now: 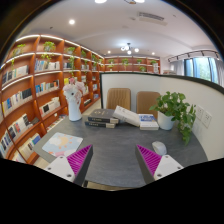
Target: Arrange mouse
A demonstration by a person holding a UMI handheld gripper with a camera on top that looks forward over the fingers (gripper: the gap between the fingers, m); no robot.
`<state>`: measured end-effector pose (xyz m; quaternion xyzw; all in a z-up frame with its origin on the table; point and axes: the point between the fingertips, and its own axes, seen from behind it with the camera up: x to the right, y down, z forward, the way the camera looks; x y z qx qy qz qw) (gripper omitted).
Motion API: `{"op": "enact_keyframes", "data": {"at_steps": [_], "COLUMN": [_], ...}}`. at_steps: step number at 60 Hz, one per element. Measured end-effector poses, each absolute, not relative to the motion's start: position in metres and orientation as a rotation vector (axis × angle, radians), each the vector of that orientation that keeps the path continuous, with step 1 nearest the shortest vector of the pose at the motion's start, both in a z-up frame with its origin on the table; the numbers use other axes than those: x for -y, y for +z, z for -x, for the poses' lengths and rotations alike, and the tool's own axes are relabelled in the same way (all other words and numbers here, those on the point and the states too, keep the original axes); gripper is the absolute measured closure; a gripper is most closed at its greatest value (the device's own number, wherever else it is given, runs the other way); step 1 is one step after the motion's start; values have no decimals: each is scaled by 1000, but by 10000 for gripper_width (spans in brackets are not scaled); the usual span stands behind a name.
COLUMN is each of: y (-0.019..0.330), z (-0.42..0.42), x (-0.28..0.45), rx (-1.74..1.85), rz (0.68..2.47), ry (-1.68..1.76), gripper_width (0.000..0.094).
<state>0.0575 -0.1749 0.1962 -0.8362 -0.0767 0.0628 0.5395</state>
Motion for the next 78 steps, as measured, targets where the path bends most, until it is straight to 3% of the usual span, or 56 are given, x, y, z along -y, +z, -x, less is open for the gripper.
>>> {"op": "enact_keyframes", "data": {"at_steps": [4,22,40,63,78], "y": [192,82,29,-3,-8], "z": [-49,-153,-242,-281,-288], "x": [175,182,112,-2,-43], "rx": [170,56,-41,-51,-105], "rz": [2013,2164,2243,2311,2319], "ry": [126,-8,-121,-96,-46], "gripper_width": [69,72,74,90,241]}}
